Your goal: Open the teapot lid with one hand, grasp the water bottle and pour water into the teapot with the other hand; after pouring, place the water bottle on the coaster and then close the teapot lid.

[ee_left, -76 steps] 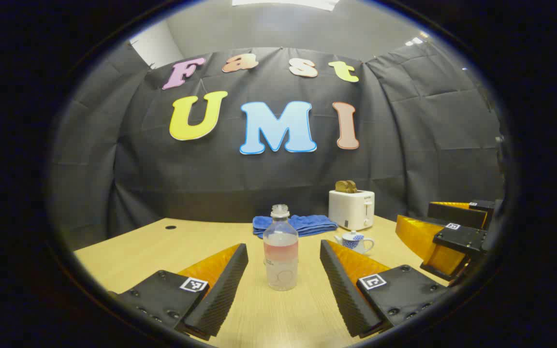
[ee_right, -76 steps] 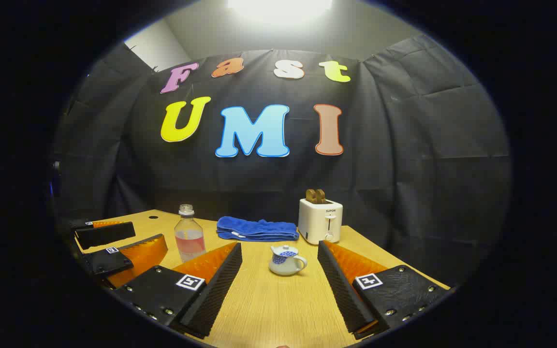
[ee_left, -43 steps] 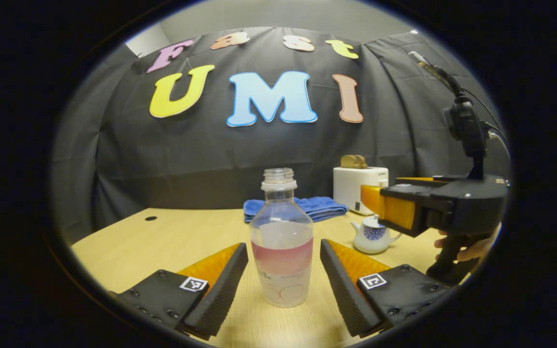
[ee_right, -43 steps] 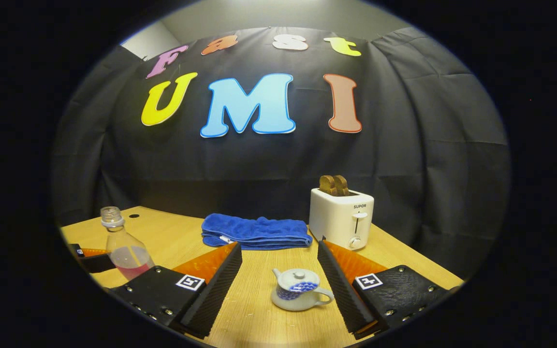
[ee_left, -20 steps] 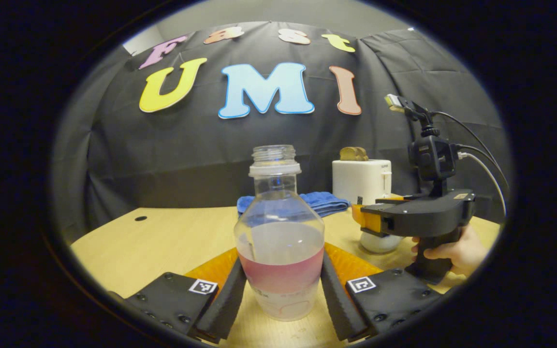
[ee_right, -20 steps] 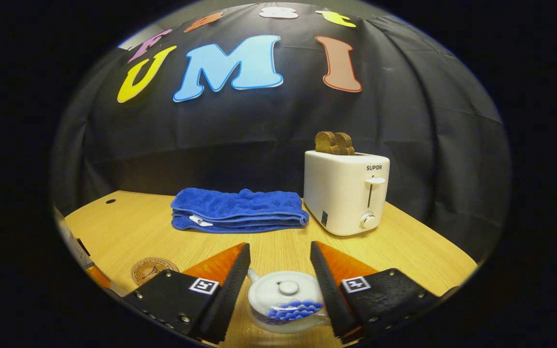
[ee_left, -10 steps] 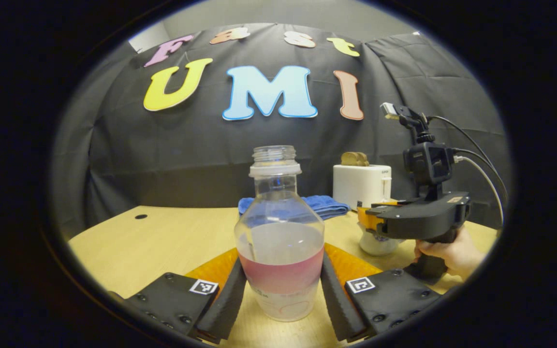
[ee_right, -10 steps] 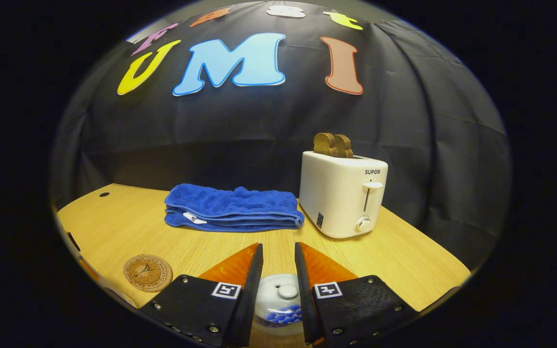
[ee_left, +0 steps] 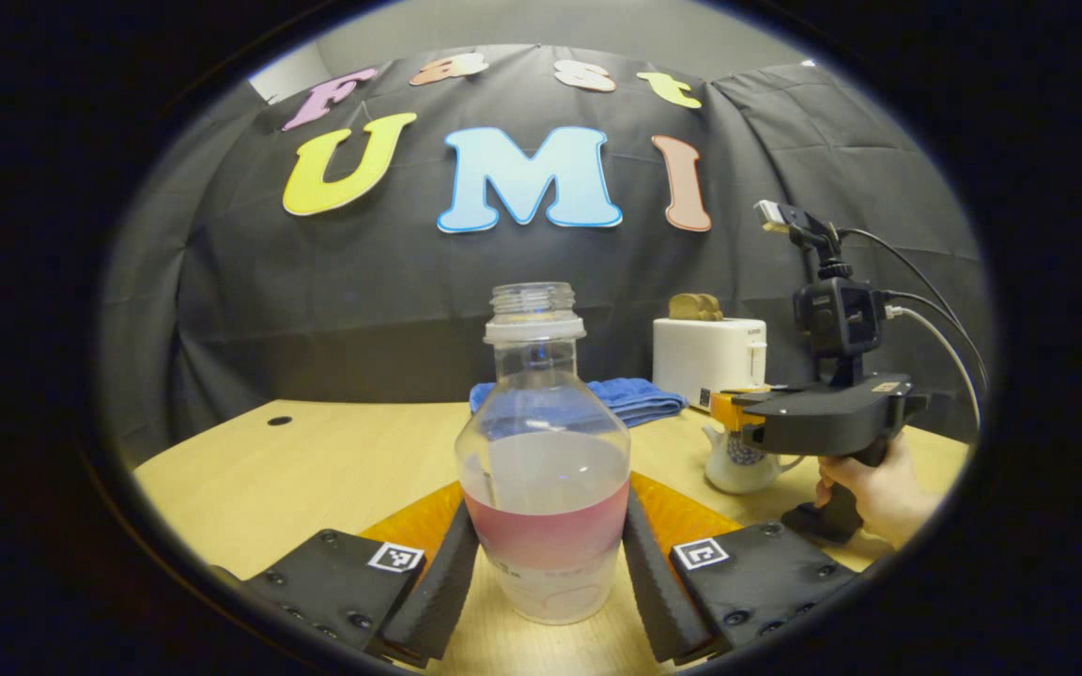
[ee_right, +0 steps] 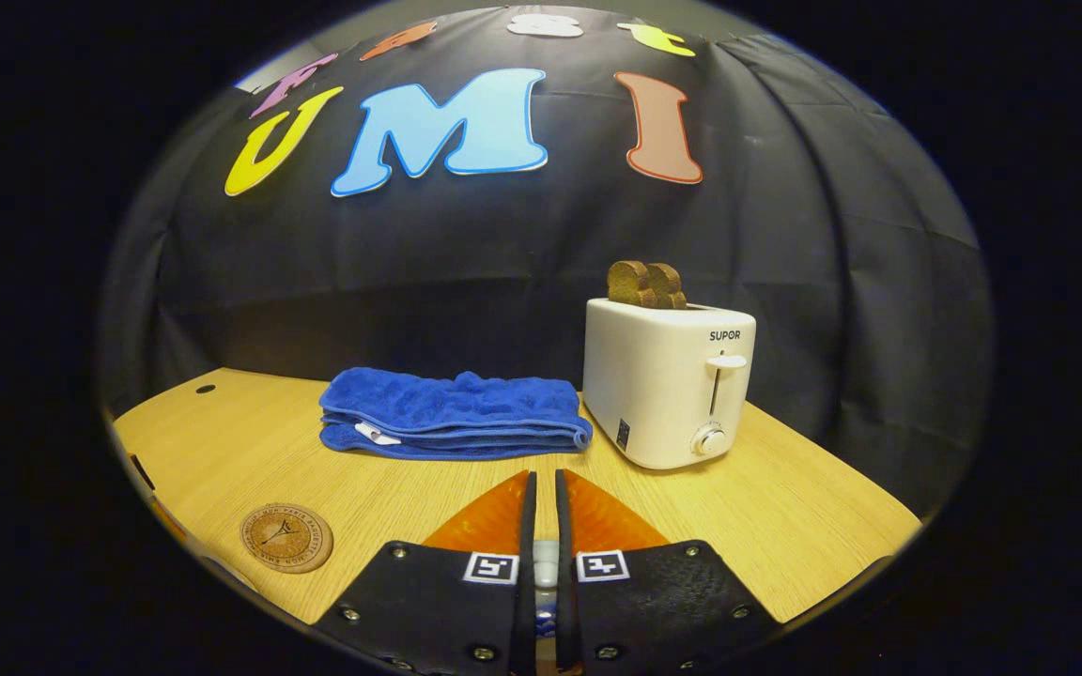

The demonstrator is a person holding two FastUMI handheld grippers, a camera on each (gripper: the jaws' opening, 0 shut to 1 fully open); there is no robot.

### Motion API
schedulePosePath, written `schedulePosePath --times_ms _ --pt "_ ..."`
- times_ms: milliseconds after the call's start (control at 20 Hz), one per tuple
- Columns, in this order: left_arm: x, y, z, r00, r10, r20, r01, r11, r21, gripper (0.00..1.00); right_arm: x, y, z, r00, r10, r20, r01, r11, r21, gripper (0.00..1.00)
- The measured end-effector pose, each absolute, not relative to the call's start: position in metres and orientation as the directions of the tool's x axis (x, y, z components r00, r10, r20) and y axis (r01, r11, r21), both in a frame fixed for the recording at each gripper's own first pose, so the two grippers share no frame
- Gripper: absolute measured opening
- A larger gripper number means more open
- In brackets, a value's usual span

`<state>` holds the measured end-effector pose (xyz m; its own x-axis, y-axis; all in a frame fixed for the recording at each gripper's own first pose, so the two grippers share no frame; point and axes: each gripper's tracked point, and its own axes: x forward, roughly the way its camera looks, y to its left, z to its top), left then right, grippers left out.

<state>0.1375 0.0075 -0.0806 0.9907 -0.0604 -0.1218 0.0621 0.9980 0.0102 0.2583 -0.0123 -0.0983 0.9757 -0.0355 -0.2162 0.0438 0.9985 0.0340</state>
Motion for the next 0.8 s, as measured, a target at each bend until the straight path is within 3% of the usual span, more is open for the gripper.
schedulePosePath --times_ms 300,600,800 --pt "0.144 -0.002 -0.079 0.986 -0.088 -0.145 0.101 0.991 0.086 0.87 0.245 -0.029 -0.051 0.994 -0.048 -0.100 0.053 0.997 0.048 0.08" --pt "0.179 -0.004 -0.075 0.977 -0.079 -0.199 0.150 0.916 0.372 0.87 0.227 -0.070 -0.056 0.979 -0.074 -0.191 0.089 0.993 0.071 0.08" --pt "0.210 -0.022 -0.086 0.960 -0.105 -0.259 0.229 0.828 0.512 0.87 0.218 -0.107 -0.051 0.969 -0.150 -0.198 0.157 0.988 0.016 0.08"
